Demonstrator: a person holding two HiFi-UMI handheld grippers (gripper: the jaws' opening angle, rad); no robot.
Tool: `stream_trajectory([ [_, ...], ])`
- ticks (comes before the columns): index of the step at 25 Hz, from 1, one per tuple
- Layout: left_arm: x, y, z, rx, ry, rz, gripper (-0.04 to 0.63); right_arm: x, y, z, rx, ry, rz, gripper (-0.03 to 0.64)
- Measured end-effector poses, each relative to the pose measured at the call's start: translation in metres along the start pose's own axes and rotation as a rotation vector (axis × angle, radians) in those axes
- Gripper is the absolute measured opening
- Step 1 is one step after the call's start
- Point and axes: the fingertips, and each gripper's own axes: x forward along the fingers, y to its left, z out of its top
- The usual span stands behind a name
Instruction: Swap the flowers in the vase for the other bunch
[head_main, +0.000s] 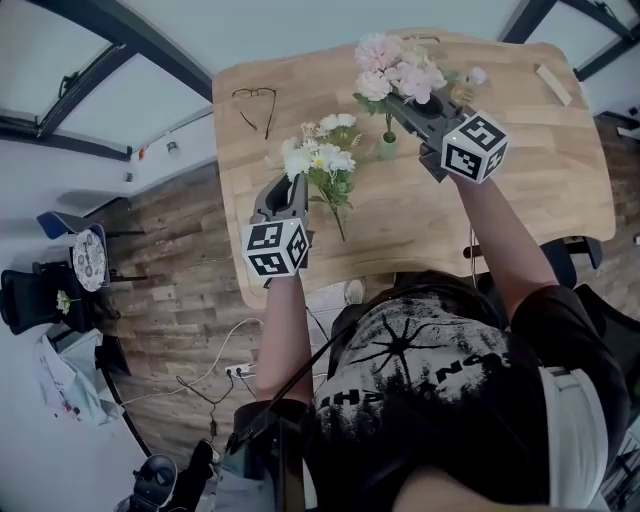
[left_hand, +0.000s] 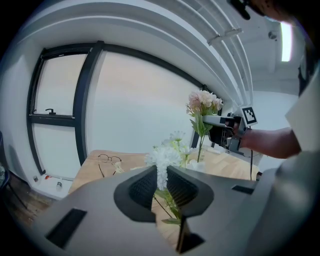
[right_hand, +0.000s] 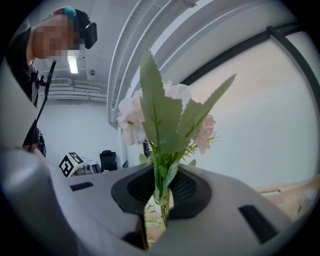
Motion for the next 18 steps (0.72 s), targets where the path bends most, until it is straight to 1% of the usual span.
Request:
stream_trajectory([
  [6,0.004,0.001,-0.004,0.002,0.036,0.006,0.071,0.003,-0.01,-0.012,0.014,-0.013,0.001,0.048],
  [12,0.008,0.002,-0.006,-0.006,0.042,0.004,0.071,0.002,-0.011,-0.031,-0.008,-0.004,0.008,0.048],
  [18,0.016,0.001,-0.009,-0.015,0.058,-0.006,0.071,0.001,-0.016,-0.045,0.014,0.003,-0.003,0.048],
])
